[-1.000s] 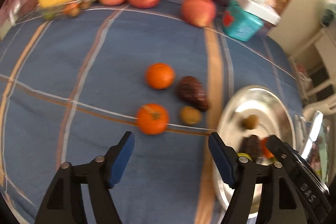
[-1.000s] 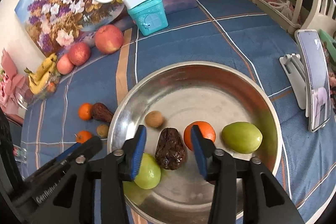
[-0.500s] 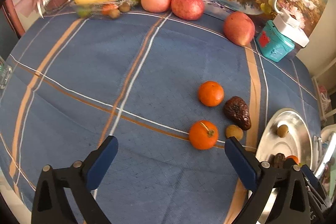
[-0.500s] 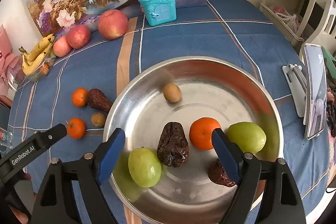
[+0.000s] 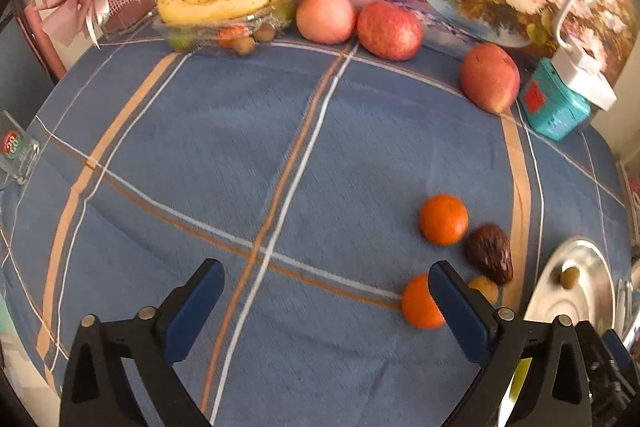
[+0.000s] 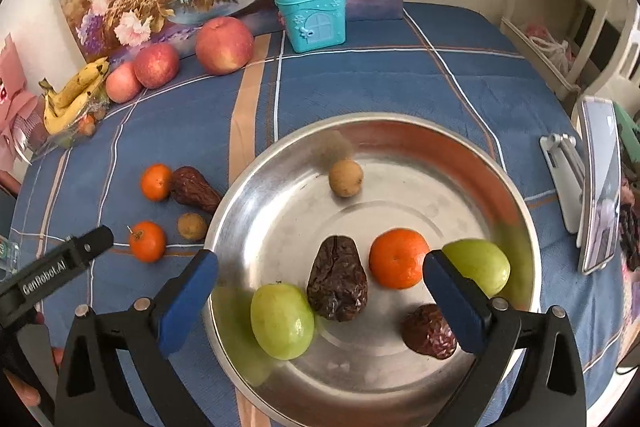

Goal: Organize fruits
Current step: 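Withdraw both open tools from the bowl toward the remaining loose fruit, then grasp the large dried date with the right tool while the left tool grasps a tangerine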

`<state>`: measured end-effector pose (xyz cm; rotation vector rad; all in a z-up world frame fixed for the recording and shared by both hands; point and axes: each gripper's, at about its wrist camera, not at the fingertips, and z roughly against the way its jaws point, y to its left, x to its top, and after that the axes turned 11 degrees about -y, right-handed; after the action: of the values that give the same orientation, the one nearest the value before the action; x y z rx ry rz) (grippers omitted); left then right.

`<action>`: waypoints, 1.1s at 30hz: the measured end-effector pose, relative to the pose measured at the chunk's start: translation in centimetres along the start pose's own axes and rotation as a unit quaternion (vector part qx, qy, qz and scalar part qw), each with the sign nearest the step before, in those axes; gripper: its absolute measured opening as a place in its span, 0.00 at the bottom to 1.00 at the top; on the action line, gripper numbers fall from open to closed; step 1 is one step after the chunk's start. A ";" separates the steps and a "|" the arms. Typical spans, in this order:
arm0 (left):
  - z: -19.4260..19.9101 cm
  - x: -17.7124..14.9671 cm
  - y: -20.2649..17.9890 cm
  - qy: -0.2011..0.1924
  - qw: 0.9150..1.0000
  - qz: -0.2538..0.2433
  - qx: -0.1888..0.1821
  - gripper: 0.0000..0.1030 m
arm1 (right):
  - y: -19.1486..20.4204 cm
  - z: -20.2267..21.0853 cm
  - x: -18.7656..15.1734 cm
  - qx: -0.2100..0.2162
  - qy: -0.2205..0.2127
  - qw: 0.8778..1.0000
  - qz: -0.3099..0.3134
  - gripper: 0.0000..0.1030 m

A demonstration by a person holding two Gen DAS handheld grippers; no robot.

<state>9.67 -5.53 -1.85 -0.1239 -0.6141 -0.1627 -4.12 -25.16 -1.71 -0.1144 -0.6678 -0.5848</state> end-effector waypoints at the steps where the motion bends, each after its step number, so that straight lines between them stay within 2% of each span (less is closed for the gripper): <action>1: -0.1 0.2 -0.1 -0.002 1.000 0.002 -0.002 1.00 | 0.2 -0.1 0.3 0.000 -0.001 1.000 0.003 0.99; 5: -0.5 1.5 -0.4 -0.012 1.000 0.009 -0.023 1.00 | 0.5 -0.5 1.5 0.017 -0.003 1.000 -0.015 0.99; 9: -0.8 2.0 -0.2 -0.021 0.999 0.016 -0.035 1.00 | 2.0 -1.0 2.9 0.019 -0.010 1.000 0.001 0.99; 16: -2.1 2.0 1.5 0.005 0.998 0.040 -0.041 1.00 | 4.9 -3.1 5.1 0.052 -0.011 0.998 0.029 0.98; 18: -2.2 2.0 1.9 0.012 0.999 0.039 -0.031 1.00 | 5.5 -3.4 5.3 0.063 -0.008 0.997 0.034 0.94; 20: -2.4 2.1 2.3 0.016 0.999 0.039 -0.029 1.00 | 6.2 -3.8 5.4 0.079 -0.004 0.996 0.036 0.79; 24: -3.0 1.9 3.2 0.031 0.997 0.063 -0.034 1.00 | 7.4 -4.9 5.0 0.091 0.011 0.995 0.049 0.73; 26: -3.3 1.9 3.1 0.036 0.996 0.068 -0.038 0.99 | 7.9 -5.4 4.8 0.098 0.018 0.994 0.052 0.63; 30: -3.8 1.9 1.8 0.044 0.993 0.071 -0.077 0.98 | 9.0 -6.4 4.1 0.104 0.036 0.992 0.069 0.62; 33: -4.1 2.1 0.2 0.051 0.991 0.064 -0.110 0.89 | 9.7 -7.1 3.7 0.105 0.044 0.990 0.082 0.60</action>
<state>13.73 -6.29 -3.97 -0.3662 -0.4836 -0.1122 7.40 -20.79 -4.22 0.0528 -0.6230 -0.3572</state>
